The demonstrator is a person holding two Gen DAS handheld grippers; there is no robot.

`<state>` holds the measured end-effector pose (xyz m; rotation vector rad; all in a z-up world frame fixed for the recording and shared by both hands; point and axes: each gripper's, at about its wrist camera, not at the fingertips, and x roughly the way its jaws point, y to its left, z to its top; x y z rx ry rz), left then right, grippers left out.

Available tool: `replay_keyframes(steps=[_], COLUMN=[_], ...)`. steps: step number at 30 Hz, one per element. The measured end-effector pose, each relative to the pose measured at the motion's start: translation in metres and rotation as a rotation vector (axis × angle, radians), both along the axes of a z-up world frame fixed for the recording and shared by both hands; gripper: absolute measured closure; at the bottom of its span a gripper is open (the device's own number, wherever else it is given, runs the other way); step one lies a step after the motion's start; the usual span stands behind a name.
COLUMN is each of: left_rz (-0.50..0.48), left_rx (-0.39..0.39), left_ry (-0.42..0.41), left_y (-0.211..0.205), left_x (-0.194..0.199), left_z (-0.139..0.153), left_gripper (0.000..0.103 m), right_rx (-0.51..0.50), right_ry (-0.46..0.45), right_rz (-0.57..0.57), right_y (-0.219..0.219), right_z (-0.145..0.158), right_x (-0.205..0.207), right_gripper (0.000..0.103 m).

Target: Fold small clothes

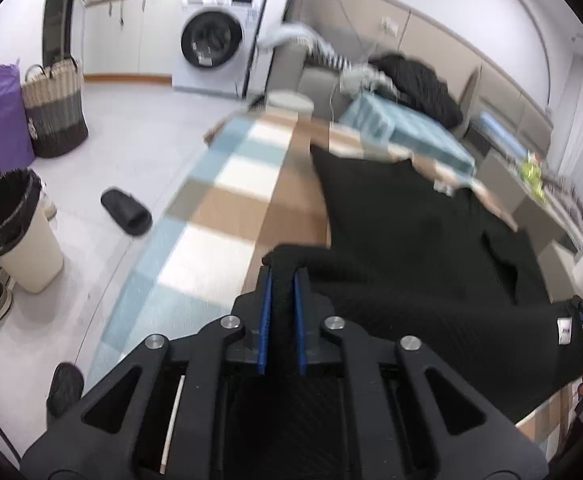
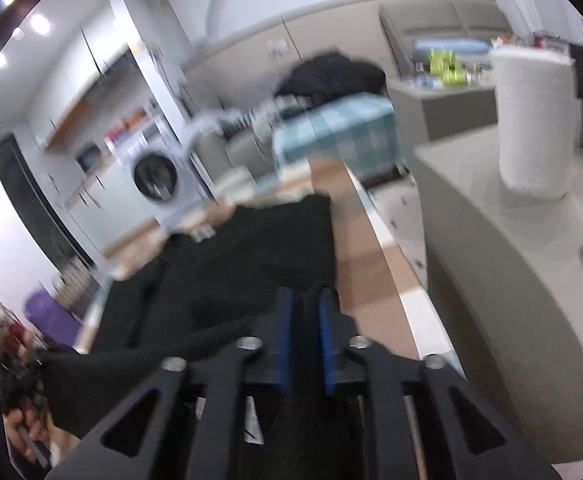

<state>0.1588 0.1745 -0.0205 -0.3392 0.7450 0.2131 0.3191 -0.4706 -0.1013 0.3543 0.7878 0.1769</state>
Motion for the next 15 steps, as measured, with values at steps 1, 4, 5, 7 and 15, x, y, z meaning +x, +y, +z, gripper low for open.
replay_keyframes(steps=[1,4,5,7,15], left_rz=[-0.018,-0.058,-0.079,-0.121,-0.173], left_rx=[-0.003,-0.038,-0.05,-0.055,-0.039], left_ry=[0.026,0.055,0.063,0.106,0.093], left_y=[0.0,0.0,-0.001,-0.006,-0.024], left_x=[0.001,-0.002,-0.001,0.007,0.02], left_z=[-0.006,-0.019,-0.024,-0.035,-0.045], left_gripper=[0.081,0.042,0.041,0.041,0.067], right_rx=[0.009,0.025,0.02,0.015,-0.031], right_ry=[0.029,0.076,0.09,0.105,0.105], right_rz=[0.027,0.105,0.126,0.154,0.221], right_y=[-0.001,-0.004,-0.004,-0.003,0.021], right_z=[-0.005,-0.016,-0.019,-0.025,-0.034], right_x=[0.002,-0.006,-0.009,-0.014,-0.015], right_gripper=[0.051,0.041,0.037,0.037,0.049])
